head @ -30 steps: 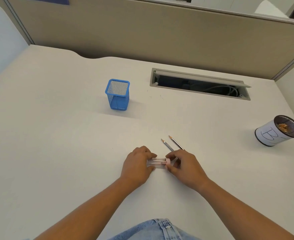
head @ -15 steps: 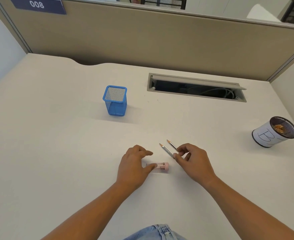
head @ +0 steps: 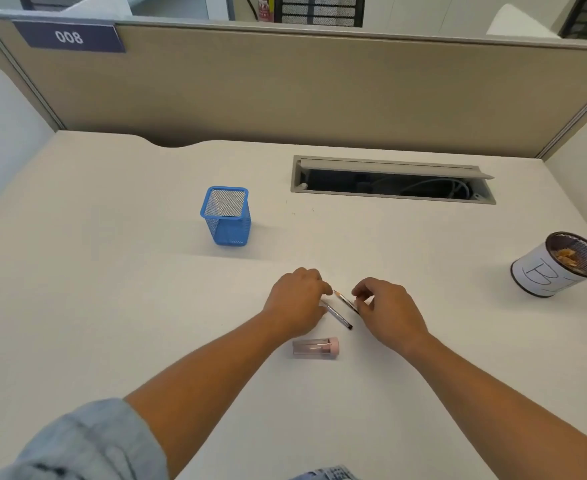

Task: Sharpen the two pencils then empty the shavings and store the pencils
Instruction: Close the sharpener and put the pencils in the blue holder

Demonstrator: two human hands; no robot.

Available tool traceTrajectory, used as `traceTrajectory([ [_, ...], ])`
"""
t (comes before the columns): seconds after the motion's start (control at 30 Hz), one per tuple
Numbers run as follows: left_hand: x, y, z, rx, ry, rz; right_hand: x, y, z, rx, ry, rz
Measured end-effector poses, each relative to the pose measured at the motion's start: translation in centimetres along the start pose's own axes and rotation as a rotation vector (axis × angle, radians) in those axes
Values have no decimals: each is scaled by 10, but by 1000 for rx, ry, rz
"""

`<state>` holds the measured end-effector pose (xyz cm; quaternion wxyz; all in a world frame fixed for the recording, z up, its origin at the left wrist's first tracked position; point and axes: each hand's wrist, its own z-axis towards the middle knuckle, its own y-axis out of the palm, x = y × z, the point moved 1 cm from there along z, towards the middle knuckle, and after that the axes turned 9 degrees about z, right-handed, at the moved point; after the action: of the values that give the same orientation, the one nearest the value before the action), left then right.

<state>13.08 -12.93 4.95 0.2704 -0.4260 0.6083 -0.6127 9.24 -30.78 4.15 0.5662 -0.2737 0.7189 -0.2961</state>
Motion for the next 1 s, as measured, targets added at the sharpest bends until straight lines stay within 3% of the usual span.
traceTrajectory([
  [0.13, 0, 4, 5, -62, 67, 61, 1, 0, 5, -70, 21, -59],
  [0.4, -8, 10, 6, -35, 106, 77, -3, 3, 9, -100, 47, -107],
  [0.57, -24, 0, -5, -63, -24, -95, -19, 3, 12, -72, 33, 27],
  [0.67, -33, -10, -13, -57, -104, -339, -37, 4, 11, -66, -3, 135],
  [0.83, -55, -45, -26, 68, -245, -636, -76, 10, 13, -36, -68, 288],
  [1.0, -99, -92, -30, 255, -323, -557, -112, 21, 17, 6, -100, 456],
])
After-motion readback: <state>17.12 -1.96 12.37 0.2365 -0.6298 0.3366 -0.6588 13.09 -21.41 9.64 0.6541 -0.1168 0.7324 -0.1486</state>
